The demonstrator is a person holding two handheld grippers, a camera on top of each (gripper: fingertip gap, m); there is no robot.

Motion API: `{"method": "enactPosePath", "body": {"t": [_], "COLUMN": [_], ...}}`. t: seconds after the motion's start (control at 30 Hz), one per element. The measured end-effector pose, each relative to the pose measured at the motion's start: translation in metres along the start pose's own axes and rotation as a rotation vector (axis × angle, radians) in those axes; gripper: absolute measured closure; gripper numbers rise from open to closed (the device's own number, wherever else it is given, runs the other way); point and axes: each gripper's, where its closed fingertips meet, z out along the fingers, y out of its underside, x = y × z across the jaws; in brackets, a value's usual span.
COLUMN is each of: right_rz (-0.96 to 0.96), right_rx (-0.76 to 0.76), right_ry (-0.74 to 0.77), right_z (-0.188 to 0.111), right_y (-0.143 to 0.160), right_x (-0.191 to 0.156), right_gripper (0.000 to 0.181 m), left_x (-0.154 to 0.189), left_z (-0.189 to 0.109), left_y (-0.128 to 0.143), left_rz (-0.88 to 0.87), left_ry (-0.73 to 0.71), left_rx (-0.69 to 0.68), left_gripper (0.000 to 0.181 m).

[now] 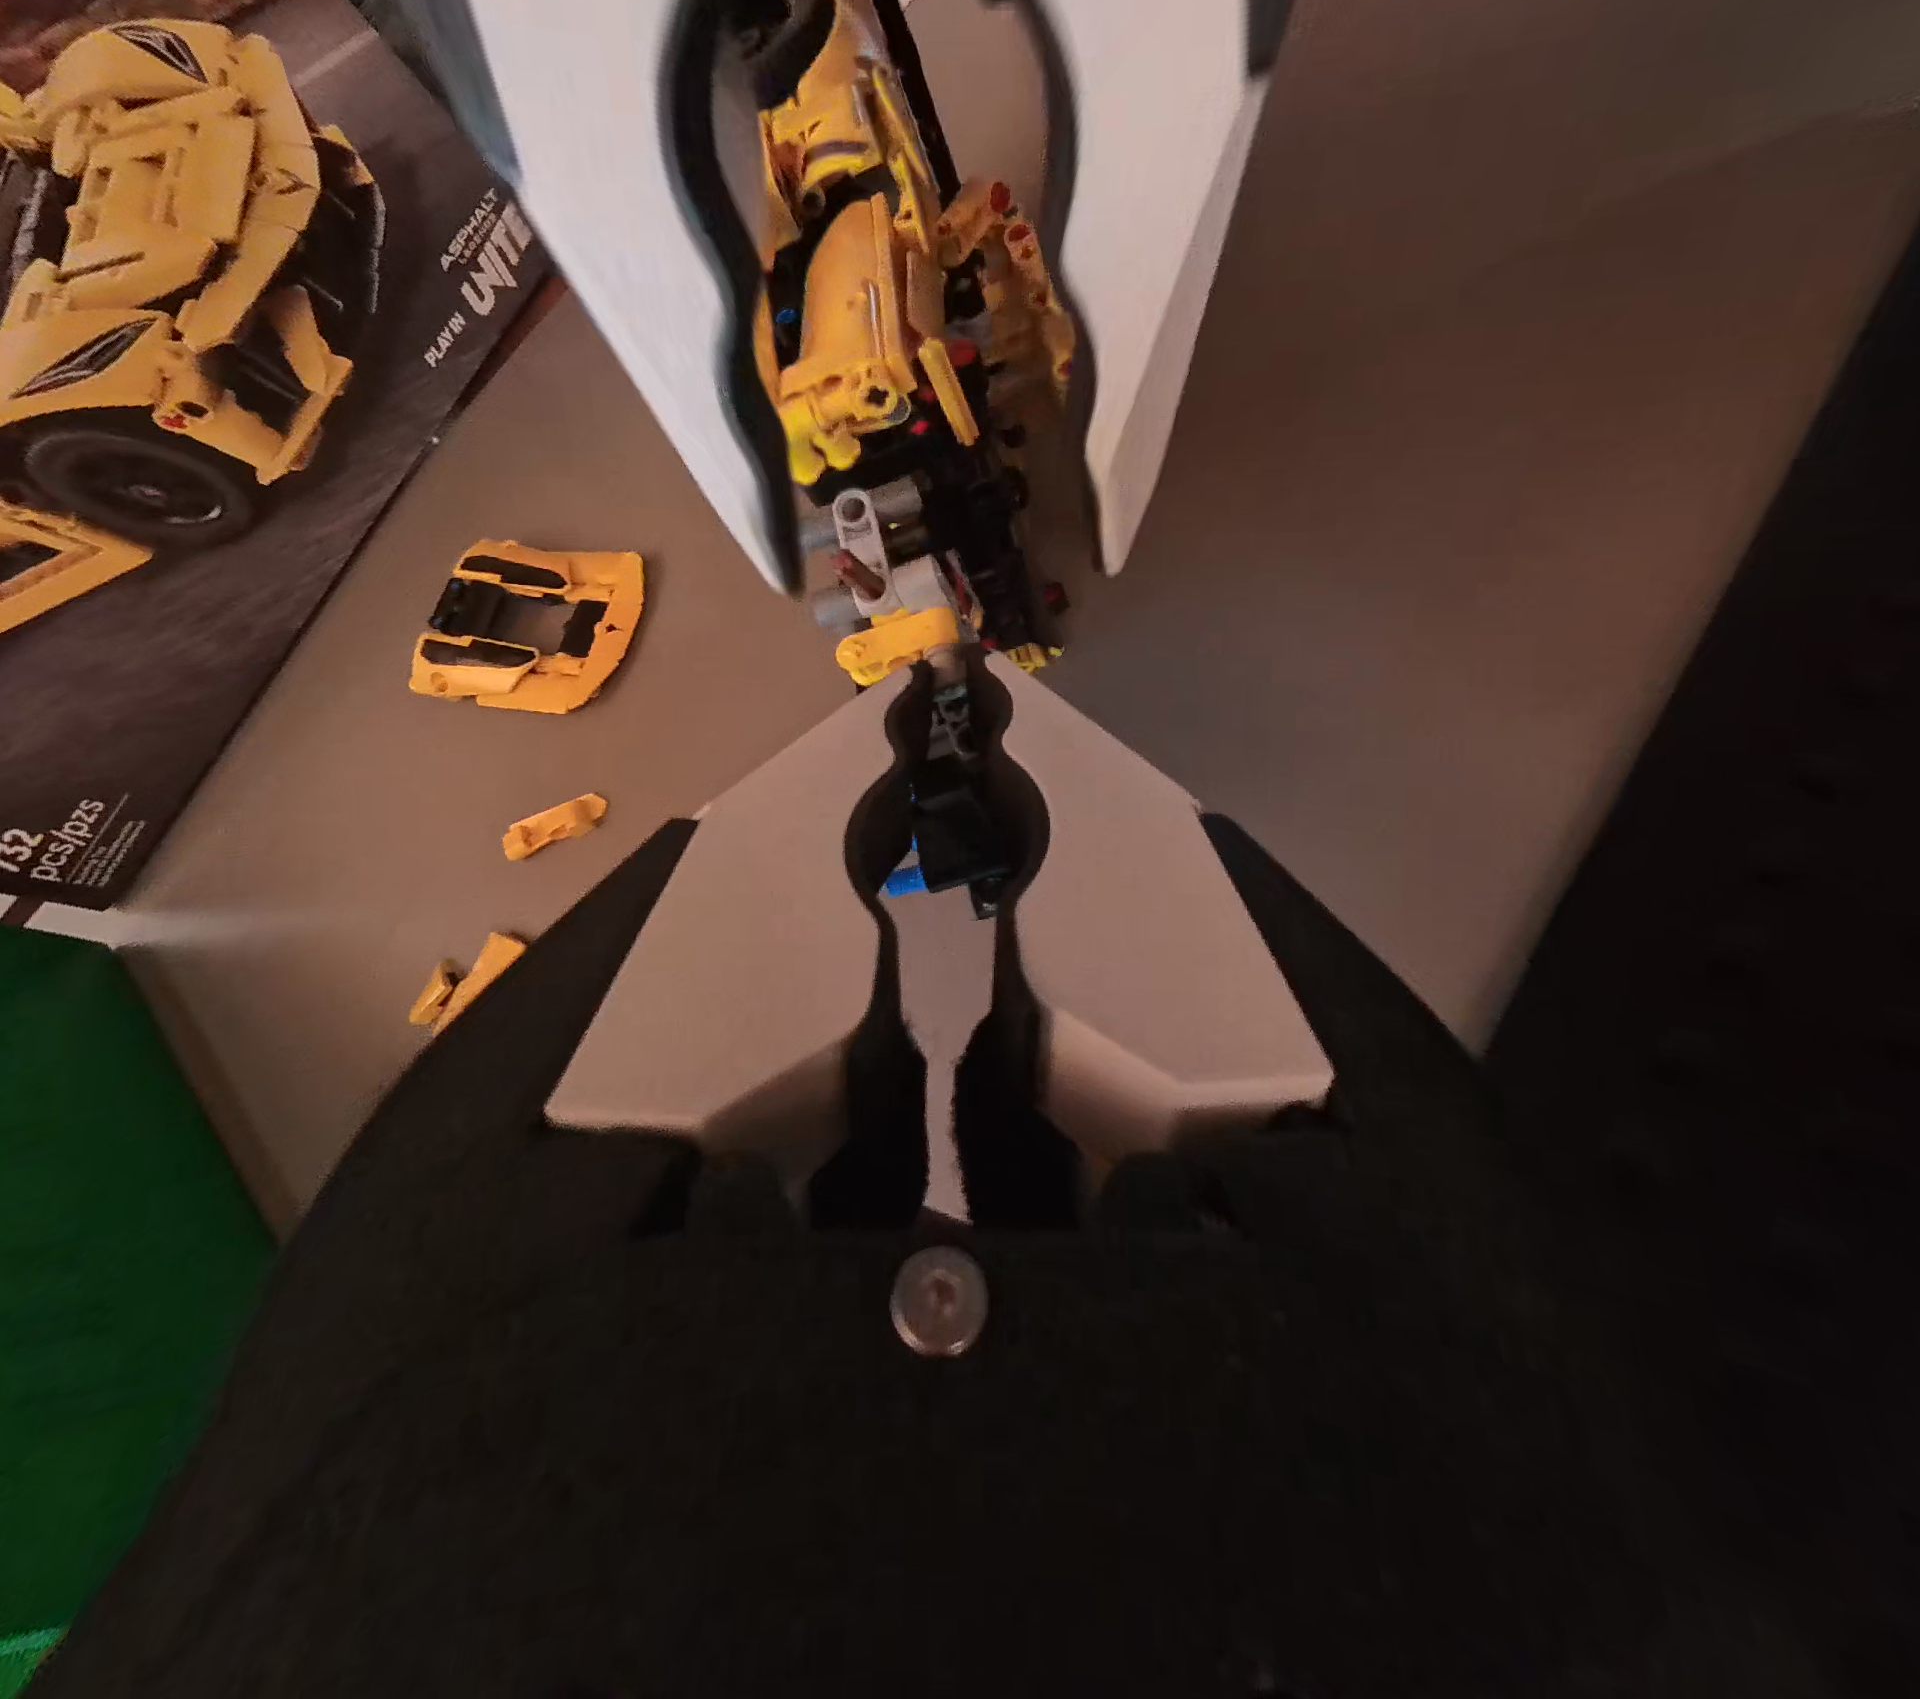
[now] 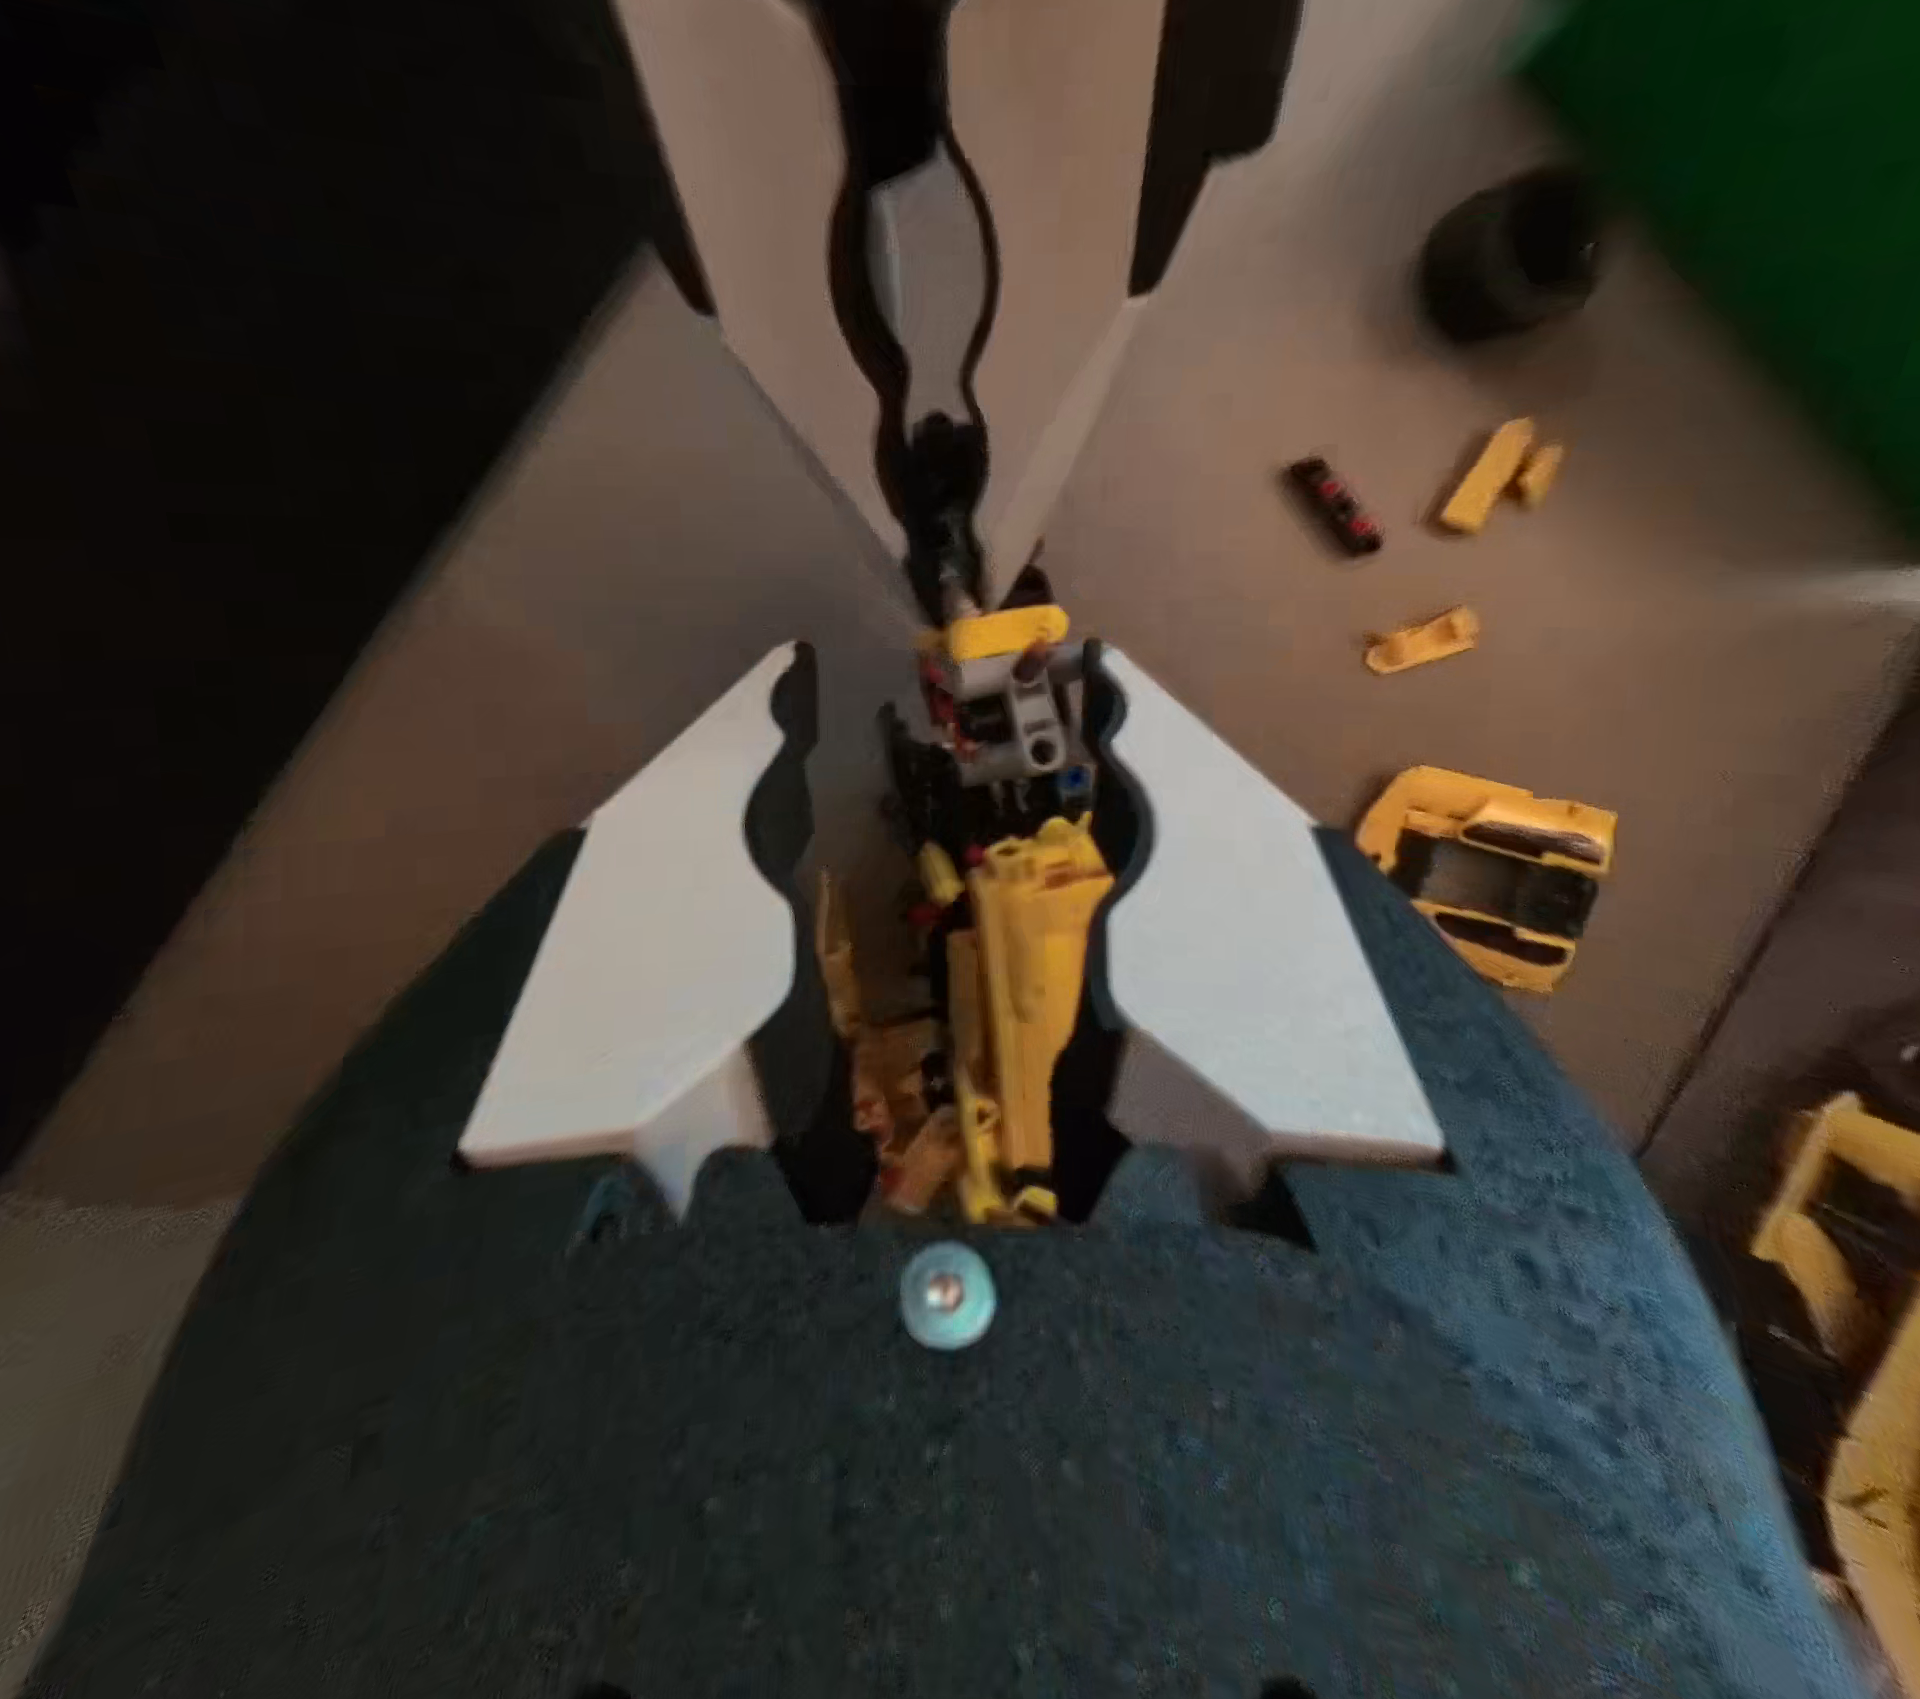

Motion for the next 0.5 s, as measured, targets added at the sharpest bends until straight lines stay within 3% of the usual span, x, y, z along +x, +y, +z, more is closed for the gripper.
{"method": "enactPosePath", "body": {"t": [0.23, 0.5], "right_rz": [-0.081, -0.084], "right_rx": [-0.135, -0.125], "right_ry": [-0.069, -0.084], "right_z": [0.016, 0.015], "right_y": [0.001, 0.000], "right_x": [0.007, 0.003], "right_gripper": [0.156, 0.157], "left_x": [0.002, 0.006], "left_z": [-0.001, -0.005], "left_y": [0.001, 0.000], "left_rz": [0.038, 0.023], "left_ry": [0.003, -0.009], "left_rx": [0.006, 0.059], "left_gripper": [0.176, 0.176]}}
